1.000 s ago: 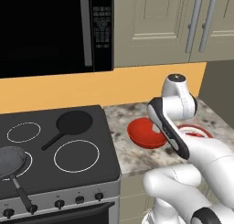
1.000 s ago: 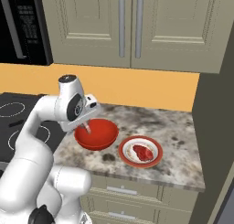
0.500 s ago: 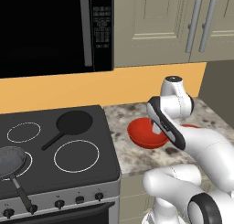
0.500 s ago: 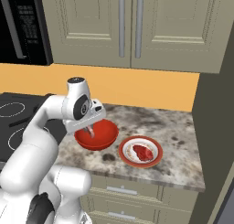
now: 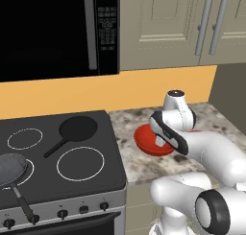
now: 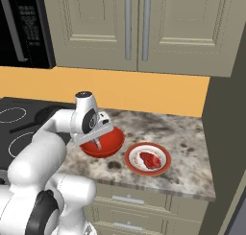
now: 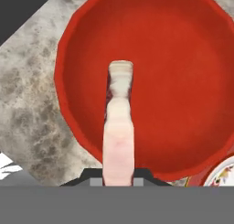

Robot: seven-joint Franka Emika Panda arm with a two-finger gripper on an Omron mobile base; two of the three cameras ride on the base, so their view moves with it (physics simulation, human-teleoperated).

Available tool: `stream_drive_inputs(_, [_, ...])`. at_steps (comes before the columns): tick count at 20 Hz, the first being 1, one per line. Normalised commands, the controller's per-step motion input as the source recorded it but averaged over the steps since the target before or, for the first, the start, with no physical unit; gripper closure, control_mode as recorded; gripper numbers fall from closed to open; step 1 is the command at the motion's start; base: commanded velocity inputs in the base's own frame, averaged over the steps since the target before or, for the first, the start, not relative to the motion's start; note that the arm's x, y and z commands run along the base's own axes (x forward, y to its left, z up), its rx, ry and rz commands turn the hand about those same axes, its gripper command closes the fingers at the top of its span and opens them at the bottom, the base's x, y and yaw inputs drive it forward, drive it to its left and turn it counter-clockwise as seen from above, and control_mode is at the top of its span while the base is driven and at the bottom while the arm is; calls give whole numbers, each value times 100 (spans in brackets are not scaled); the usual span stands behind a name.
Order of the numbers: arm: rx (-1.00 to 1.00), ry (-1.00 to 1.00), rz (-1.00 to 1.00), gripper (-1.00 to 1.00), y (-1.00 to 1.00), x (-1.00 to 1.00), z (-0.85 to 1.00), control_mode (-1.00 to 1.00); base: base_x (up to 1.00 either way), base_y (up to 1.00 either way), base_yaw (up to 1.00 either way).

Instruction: Place one of the steaks on the plate and the other in the bowl. Then place the bowl in the fridge.

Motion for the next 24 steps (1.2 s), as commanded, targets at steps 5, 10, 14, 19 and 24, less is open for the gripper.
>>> stream_drive_inputs(5, [0, 0, 0, 100, 3, 18, -14, -100, 0, 0, 0])
stream_drive_inputs(10, [0, 0, 0, 100, 12, 14, -17, -100, 0, 0, 0])
stream_drive_inputs(14, [1, 0, 0, 100, 7, 13, -20, -100, 0, 0, 0])
stream_drive_inputs(19, [0, 0, 0, -100, 0, 16, -2, -100, 0, 0, 0])
stream_drive_inputs(24, [0, 0, 0, -100, 0, 14, 0, -100, 0, 0, 0])
